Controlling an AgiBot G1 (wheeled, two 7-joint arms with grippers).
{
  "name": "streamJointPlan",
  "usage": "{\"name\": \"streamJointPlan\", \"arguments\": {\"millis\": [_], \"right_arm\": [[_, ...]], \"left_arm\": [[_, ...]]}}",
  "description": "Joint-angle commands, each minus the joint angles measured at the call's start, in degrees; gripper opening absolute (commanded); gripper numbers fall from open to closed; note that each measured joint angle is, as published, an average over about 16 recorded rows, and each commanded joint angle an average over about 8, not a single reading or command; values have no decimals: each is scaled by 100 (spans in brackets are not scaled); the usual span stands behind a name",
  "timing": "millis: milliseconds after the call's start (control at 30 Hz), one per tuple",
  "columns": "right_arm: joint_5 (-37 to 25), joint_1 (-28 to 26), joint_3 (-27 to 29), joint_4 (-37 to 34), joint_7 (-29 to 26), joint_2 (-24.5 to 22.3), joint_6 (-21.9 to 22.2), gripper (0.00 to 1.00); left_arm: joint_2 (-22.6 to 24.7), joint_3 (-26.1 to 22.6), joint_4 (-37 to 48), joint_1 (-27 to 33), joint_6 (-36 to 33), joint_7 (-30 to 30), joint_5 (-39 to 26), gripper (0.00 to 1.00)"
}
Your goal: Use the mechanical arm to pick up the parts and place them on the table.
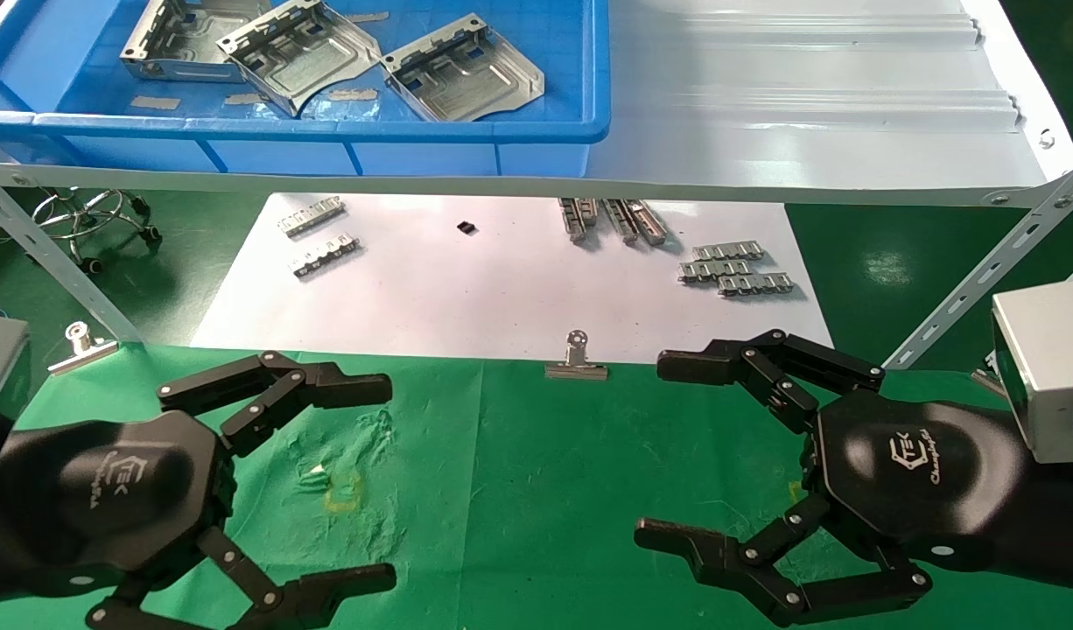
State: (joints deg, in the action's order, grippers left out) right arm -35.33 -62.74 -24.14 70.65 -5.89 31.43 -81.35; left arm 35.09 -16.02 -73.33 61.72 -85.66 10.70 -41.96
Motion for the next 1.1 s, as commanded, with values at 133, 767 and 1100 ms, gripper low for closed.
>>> {"name": "streamJointPlan", "arguments": {"millis": [133,767,1100], "right_arm": [[0,0,0,0,0,0,0,100],[0,0,0,0,0,0,0,0],[0,0,0,0,0,0,0,0]], "left_arm": [[0,0,0,0,0,0,0,100],[11,1,11,9,23,3,-4,100],[315,22,270,326,499,43,-97,100]]}}
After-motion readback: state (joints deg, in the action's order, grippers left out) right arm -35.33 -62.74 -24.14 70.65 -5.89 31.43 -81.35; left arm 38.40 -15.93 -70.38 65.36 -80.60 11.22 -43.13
